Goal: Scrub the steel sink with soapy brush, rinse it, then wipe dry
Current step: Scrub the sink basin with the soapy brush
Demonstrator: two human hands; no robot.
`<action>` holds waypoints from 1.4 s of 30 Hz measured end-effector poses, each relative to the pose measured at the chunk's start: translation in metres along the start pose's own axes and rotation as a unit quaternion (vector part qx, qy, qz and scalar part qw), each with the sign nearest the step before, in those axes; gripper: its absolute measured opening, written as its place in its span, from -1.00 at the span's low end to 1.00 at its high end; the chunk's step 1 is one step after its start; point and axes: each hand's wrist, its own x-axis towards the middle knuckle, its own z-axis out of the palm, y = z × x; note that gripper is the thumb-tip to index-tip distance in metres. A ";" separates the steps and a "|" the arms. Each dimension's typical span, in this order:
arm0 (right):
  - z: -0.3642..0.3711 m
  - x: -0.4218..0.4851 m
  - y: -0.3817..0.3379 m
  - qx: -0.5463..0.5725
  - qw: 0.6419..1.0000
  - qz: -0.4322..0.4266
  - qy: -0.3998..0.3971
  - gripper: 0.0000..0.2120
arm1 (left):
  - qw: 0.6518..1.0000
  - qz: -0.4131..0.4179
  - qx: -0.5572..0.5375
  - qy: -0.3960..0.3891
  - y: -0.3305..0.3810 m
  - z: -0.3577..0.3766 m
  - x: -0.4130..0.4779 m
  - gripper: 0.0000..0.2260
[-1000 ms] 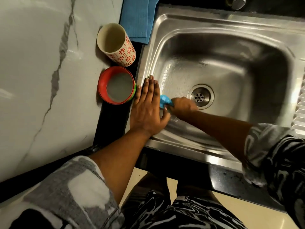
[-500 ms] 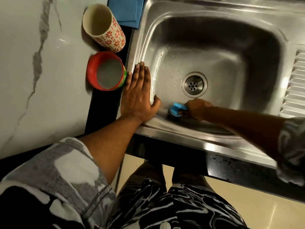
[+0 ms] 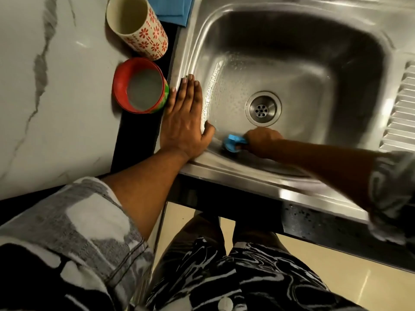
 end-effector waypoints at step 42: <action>-0.025 -0.004 -0.016 -0.068 0.993 0.012 0.098 -0.80 | 1.000 -0.004 0.011 -0.011 0.000 -0.001 0.001 -0.10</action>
